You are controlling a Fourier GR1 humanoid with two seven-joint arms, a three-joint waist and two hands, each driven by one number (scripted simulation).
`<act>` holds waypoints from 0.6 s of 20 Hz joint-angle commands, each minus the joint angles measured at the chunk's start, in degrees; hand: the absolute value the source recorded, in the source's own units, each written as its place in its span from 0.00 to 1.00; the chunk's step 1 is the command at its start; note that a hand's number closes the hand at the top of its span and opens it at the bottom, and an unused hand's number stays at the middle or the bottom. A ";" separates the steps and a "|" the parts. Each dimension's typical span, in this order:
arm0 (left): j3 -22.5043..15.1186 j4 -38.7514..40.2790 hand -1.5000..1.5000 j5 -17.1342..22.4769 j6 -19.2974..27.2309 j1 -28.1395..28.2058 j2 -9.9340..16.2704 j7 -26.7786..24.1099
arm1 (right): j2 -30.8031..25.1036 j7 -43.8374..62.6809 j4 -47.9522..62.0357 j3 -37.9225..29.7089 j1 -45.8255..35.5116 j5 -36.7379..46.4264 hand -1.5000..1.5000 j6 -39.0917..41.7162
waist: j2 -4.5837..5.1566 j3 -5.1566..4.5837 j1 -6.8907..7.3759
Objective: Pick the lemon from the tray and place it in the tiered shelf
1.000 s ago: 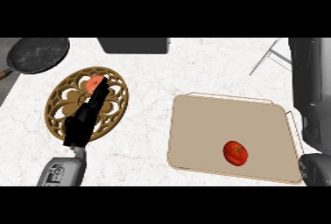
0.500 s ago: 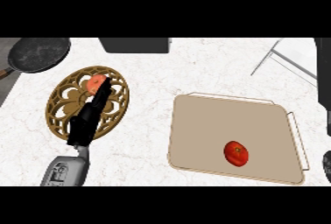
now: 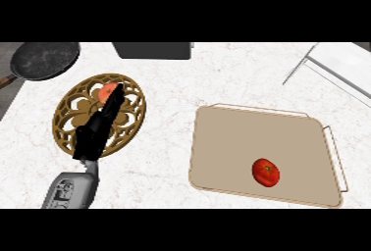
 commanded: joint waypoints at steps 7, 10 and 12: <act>0.76 -0.15 0.50 0.87 -1.03 -1.05 0.70 1.07 | -2.19 -6.57 0.23 -6.61 4.25 -11.95 1.00 -23.52 | 0.12 0.06 -0.12; -1.08 1.71 0.50 -1.79 1.57 -0.37 -1.39 -0.90 | -4.58 -9.79 4.92 -7.50 2.67 -14.71 1.00 -24.32 | 0.19 0.02 -0.01; 0.14 -0.38 0.50 -0.42 0.15 1.58 0.24 -1.23 | -3.57 -10.47 3.95 -7.16 5.17 -15.90 1.00 -26.23 | -0.08 0.01 -0.19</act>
